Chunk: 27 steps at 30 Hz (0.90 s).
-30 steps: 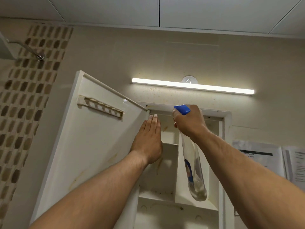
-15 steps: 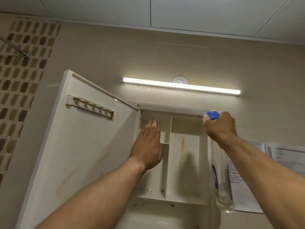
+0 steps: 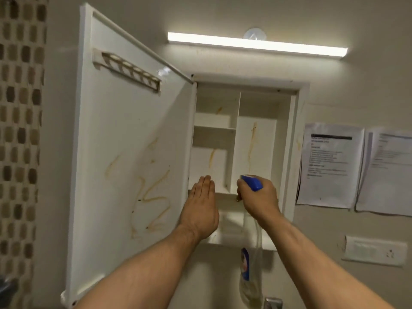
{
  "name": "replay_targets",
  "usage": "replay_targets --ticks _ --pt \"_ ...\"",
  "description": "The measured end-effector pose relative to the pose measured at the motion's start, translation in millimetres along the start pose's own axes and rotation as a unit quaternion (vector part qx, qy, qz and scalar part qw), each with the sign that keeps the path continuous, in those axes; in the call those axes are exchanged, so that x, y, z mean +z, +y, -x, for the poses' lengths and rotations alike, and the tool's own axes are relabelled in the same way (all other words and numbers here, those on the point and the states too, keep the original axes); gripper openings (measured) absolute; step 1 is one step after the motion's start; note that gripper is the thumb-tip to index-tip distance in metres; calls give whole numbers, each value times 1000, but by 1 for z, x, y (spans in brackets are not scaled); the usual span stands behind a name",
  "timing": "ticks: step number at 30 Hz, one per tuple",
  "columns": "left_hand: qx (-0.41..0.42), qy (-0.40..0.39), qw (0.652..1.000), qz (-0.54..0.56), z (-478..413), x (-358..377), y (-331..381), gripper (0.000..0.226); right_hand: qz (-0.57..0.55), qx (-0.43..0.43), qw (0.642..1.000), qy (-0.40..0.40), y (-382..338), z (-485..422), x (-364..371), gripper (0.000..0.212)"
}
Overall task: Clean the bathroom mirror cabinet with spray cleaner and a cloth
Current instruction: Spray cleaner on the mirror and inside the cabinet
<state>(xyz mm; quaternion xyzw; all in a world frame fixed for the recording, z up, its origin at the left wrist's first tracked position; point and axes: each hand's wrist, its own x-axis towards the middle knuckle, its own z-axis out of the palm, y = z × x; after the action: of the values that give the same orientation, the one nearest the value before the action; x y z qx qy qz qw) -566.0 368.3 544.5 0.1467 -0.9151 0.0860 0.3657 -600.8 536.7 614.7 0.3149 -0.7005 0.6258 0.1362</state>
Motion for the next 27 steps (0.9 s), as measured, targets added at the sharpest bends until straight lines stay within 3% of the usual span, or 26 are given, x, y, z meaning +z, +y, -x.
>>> replay_targets --ticks 4,10,15,17,22,27 --pt "-1 -34 999 16 30 19 3 78 -10 31 999 8 31 29 21 36" --pt "-7 -40 998 55 80 37 13 73 -22 69 995 -62 72 71 30 16" --pt "-5 -54 993 102 131 42 22 47 -32 55 996 -69 104 100 28 17" --pt "-38 -88 985 141 149 44 29 38 -39 62 994 -78 114 113 27 3" --pt "-137 -156 955 210 197 55 68 32 39 75 985 -152 149 145 26 38" --pt "-223 -201 916 267 261 55 95 3 103 107 963 -225 187 186 38 54"
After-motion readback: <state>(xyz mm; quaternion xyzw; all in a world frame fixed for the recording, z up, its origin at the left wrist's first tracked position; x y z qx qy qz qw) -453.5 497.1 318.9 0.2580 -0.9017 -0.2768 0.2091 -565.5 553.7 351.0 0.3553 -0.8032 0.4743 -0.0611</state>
